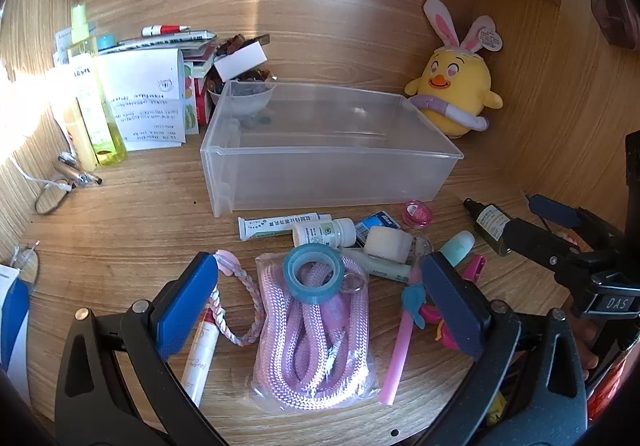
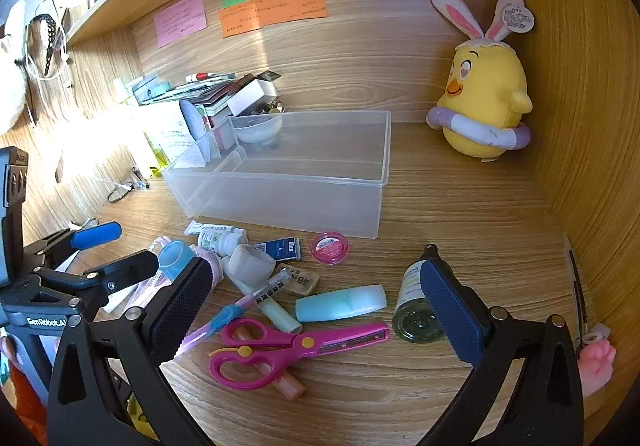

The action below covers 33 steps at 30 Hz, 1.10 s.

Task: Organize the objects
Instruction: 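Reach the right gripper toward the dark green glass bottle, then grasp the green bottle with the right gripper while the left grasps the blue tape roll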

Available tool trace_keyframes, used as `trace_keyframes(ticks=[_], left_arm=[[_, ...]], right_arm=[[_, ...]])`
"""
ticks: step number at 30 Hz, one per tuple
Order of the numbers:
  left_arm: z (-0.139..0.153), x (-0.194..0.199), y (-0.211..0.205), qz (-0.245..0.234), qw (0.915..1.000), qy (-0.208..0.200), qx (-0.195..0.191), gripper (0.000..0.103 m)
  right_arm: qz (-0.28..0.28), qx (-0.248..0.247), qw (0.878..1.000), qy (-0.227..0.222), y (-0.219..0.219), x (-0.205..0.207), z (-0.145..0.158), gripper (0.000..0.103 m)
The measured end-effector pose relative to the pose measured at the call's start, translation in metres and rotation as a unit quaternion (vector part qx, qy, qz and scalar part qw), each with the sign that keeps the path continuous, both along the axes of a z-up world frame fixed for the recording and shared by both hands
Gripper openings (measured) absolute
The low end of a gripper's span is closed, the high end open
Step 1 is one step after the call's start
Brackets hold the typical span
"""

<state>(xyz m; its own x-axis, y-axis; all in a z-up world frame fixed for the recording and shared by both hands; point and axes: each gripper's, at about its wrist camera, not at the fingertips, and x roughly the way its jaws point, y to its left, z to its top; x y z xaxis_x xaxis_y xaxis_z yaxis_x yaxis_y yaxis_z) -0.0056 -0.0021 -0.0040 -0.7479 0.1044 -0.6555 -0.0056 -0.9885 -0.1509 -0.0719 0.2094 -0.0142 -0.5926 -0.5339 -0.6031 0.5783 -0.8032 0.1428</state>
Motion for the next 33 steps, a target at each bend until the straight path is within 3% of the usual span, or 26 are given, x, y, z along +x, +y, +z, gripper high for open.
trace_keyframes(ticks=[7, 10, 18, 23, 31, 33], left_arm=[[0.0, 0.001, -0.002, 0.007, 0.9999, 0.008, -0.012, 0.101], [-0.001, -0.002, -0.006, 0.012, 0.9997, 0.003, -0.021, 0.088], [-0.009, -0.015, -0.023, 0.019, 0.9996, -0.02, 0.008, 0.072], [-0.017, -0.022, -0.014, -0.001, 0.9995, -0.03, 0.01, 0.066], [-0.034, -0.035, 0.003, -0.023, 0.9983, -0.052, -0.012, 0.062], [-0.035, -0.036, 0.005, -0.019, 0.9983, -0.05, -0.022, 0.056]], right_arm=[[0.004, 0.005, 1.0, -0.001, 0.004, -0.005, -0.006, 0.102], [0.006, 0.013, 1.0, 0.005, 0.007, -0.006, -0.006, 0.097], [-0.024, 0.006, 1.0, -0.004, 0.03, -0.027, -0.006, 0.067], [-0.04, -0.002, 0.998, -0.047, 0.041, -0.045, -0.021, 0.047], [-0.05, 0.017, 0.995, -0.09, 0.036, -0.062, -0.049, 0.044], [-0.054, 0.02, 0.993, -0.099, 0.035, -0.068, -0.054, 0.044]])
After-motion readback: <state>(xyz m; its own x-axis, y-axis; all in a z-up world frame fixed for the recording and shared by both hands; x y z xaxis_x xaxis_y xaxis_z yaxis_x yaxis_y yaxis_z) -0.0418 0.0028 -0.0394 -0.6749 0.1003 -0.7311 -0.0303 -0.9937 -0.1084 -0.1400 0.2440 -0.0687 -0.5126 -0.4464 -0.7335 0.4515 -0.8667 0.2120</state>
